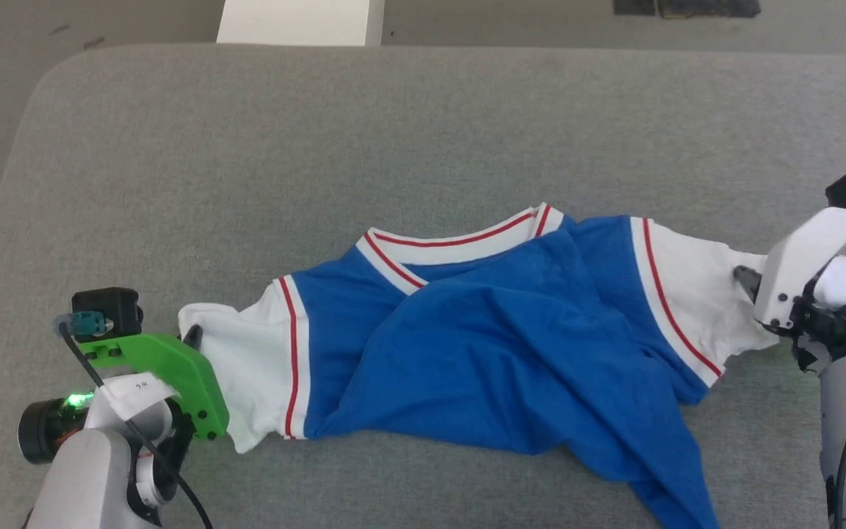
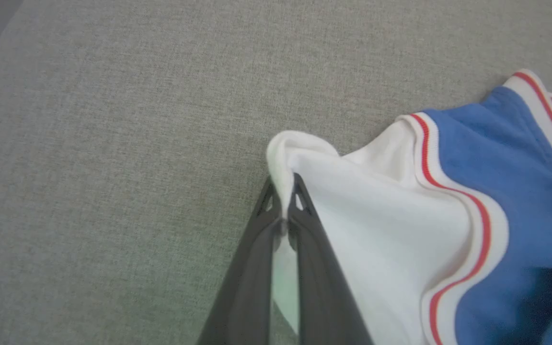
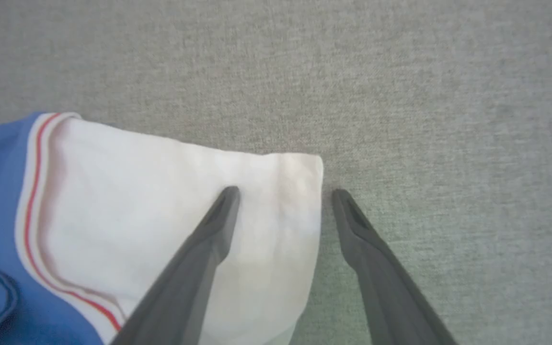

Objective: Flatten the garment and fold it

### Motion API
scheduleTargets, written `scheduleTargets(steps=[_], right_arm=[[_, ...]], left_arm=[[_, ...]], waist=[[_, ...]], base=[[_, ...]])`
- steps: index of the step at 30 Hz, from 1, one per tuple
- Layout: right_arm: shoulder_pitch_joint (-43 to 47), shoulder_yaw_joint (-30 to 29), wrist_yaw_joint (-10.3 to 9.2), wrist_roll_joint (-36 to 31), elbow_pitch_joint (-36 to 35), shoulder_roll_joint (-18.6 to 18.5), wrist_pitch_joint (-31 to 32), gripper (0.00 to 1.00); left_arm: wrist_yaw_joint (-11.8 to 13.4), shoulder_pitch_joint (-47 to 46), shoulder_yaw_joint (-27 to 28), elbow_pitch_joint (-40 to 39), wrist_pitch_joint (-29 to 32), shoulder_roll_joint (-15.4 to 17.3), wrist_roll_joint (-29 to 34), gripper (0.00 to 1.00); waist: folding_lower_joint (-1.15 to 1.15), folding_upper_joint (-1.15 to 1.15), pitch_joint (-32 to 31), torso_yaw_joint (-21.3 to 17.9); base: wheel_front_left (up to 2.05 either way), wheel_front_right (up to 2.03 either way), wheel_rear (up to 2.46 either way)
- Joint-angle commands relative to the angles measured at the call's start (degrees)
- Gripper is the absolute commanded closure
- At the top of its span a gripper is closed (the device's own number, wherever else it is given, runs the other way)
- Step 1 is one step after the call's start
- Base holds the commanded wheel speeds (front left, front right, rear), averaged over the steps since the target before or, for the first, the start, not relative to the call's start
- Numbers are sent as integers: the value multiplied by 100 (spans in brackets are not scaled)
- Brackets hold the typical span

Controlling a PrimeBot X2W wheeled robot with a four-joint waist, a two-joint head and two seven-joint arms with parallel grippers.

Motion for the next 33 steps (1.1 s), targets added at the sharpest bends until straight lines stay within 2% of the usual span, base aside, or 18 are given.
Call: scheduleTargets(steps=[1, 4, 5, 6, 7, 8, 9, 13, 20, 26, 30, 33], right_arm=[[-66, 79, -9, 31, 48, -33, 182, 0], [-54, 224, -9, 135, 57, -65, 608, 0], [-39, 264, -9, 167, 64, -79, 767, 7], [-15, 319, -9, 211, 55, -96, 969, 51], [3, 360, -9, 243, 22, -109, 1101, 63], [27, 428, -9, 289, -42, -131, 1235, 88], [40, 480, -9, 334, -108, -163, 1297, 100], [169, 697, -9, 532, -475, -306, 1217, 100], [644, 1160, -9, 816, -1487, -633, -276, 100], [1080, 1324, -9, 957, -2154, -871, -1547, 100], [1094, 1248, -9, 910, -2394, -1012, -2097, 100], [997, 1142, -9, 862, -2460, -1077, -2281, 100]], left_arm=[[-31, -79, -6, -37, 13, 0, -2, 100], [-30, -76, -10, -84, 18, 6, -25, 100], [-29, -70, -10, -98, 20, 9, -31, 100], [-28, -60, -11, -115, 26, 14, -38, 100], [-27, -51, -12, -125, 33, 19, -44, 100], [-27, -39, -13, -137, 42, 26, -51, 100], [-28, -29, -15, -149, 49, 28, -61, 100], [-88, -13, -34, -193, -6, 58, -85, 100], [-411, -113, -26, -185, -582, 163, -123, 100], [-628, -331, 34, -191, -1041, 339, -78, 100], [-704, -609, 34, -197, -1281, 484, 58, 100], [-740, -852, 27, -138, -1441, 579, 163, 100]], waist=[[0, 36, 154, 116], [0, 36, 193, 132], [0, 36, 197, 134], [0, 36, 198, 133], [0, 36, 197, 131], [0, 36, 192, 127], [0, 36, 186, 123], [0, 36, 127, 104], [0, 36, -214, 37], [0, 36, -648, -102], [0, 36, -946, -219], [0, 36, -1128, -301]], base=[[0, 0, 0], [0, 0, 0], [0, 0, 0], [0, 0, 0], [0, 0, 0], [0, 0, 0], [0, 0, 0], [0, 0, 0], [0, 0, 0], [0, 0, 0], [0, 0, 0], [0, 0, 0]])
